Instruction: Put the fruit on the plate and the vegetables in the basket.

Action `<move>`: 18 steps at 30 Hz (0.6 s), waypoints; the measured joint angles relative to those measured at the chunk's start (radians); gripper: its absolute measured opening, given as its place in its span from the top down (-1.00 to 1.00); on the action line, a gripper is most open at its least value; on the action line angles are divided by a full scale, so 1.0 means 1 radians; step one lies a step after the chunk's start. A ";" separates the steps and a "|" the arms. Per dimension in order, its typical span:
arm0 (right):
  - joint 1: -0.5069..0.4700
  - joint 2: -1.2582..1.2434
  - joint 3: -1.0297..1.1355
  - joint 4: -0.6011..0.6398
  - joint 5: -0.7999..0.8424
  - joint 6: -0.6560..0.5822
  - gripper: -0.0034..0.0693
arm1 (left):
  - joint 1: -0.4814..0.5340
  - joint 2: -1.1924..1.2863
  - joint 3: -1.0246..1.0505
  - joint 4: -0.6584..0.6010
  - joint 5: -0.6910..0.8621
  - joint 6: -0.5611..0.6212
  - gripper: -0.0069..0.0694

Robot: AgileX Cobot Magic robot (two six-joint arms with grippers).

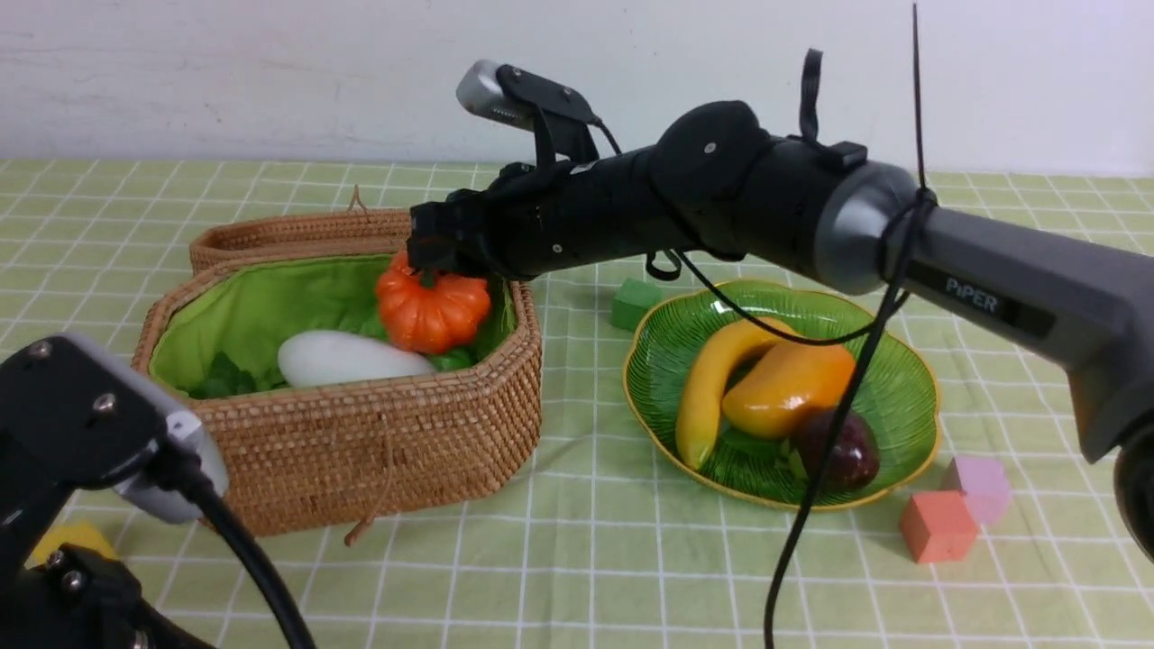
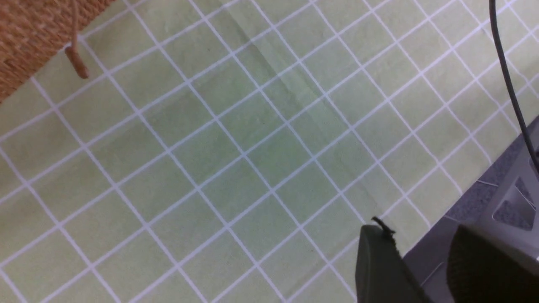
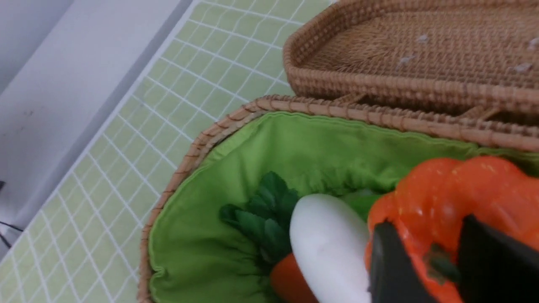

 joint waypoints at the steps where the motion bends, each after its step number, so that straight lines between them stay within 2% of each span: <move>1: -0.004 -0.001 -0.001 -0.014 0.009 0.000 -0.12 | 0.000 0.000 0.000 -0.001 0.008 0.000 0.20; 2: -0.009 -0.003 -0.001 -0.021 0.019 0.000 -0.24 | 0.000 0.000 0.000 -0.001 0.013 0.000 0.20; 3: -0.009 -0.003 -0.001 -0.021 0.022 0.000 -0.27 | 0.000 0.000 0.000 -0.001 0.014 0.000 0.20; 4: -0.021 -0.009 -0.001 -0.036 0.056 0.000 -0.47 | 0.000 0.000 0.000 -0.002 0.026 0.000 0.20; 5: -0.031 -0.016 -0.001 -0.050 0.080 0.000 -0.59 | 0.000 0.000 0.000 -0.002 0.035 0.000 0.20; 9: -0.069 -0.057 -0.001 -0.124 0.186 0.003 -0.84 | 0.000 0.000 0.000 -0.004 0.072 -0.001 0.20; 10: -0.090 -0.091 -0.001 -0.182 0.249 0.021 -0.88 | 0.000 -0.007 0.000 -0.012 0.106 -0.005 0.20; 14: -0.141 -0.194 -0.001 -0.372 0.407 0.138 -0.85 | 0.000 -0.058 0.000 -0.008 0.165 -0.039 0.20; 15: -0.144 -0.201 -0.001 -0.383 0.414 0.147 -0.84 | 0.000 -0.062 0.000 -0.008 0.165 -0.039 0.20; 16: -0.159 -0.254 -0.001 -0.487 0.462 0.221 -0.78 | 0.000 -0.111 0.000 0.022 0.187 -0.074 0.20; 18: -0.165 -0.321 -0.001 -0.582 0.503 0.285 -0.69 | 0.000 -0.171 0.000 0.067 0.203 -0.118 0.20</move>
